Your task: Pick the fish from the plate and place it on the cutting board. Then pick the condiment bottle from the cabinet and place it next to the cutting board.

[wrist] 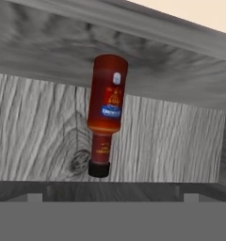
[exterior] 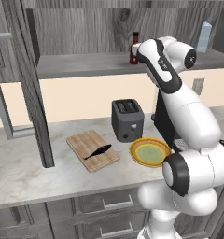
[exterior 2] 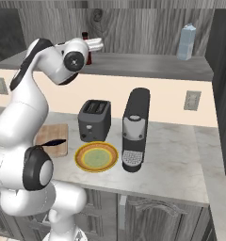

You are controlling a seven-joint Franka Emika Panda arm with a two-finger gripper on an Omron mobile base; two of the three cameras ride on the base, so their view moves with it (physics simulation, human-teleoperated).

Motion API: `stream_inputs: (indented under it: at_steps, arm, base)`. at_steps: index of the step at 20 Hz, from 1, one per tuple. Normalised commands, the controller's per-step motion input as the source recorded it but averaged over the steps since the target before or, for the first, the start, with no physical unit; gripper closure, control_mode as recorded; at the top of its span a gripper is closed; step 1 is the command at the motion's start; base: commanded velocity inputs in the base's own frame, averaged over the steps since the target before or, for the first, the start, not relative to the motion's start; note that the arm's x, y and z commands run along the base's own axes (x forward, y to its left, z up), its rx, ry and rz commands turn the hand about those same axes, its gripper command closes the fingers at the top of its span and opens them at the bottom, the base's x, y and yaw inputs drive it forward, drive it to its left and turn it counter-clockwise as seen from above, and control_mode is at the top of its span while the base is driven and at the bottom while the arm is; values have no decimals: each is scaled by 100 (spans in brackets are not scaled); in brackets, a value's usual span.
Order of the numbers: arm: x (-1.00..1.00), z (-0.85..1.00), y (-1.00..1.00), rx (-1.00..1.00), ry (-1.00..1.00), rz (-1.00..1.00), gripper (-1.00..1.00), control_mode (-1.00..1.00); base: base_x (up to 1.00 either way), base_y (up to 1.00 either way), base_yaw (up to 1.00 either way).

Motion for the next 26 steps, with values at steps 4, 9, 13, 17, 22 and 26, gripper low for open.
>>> stream_inputs:
  at_steps: [4,9,13,17,22,26]
  arm:
    - [14,0,0,0,0,0,-100,-100]
    - [11,0,0,0,0,0,-100,-100]
    - [8,0,0,0,0,0,-100,-100]
    - [8,0,0,0,0,0,-100,-100]
    - [7,-3,-4,0,0,-1,-100,-100]
    - [7,-8,-5,0,0,-1,-100,-100]
  base:
    - [0,0,0]
    - [0,0,0]
    - [0,0,0]
    - [0,0,0]
    - [0,0,0]
    - [0,0,0]
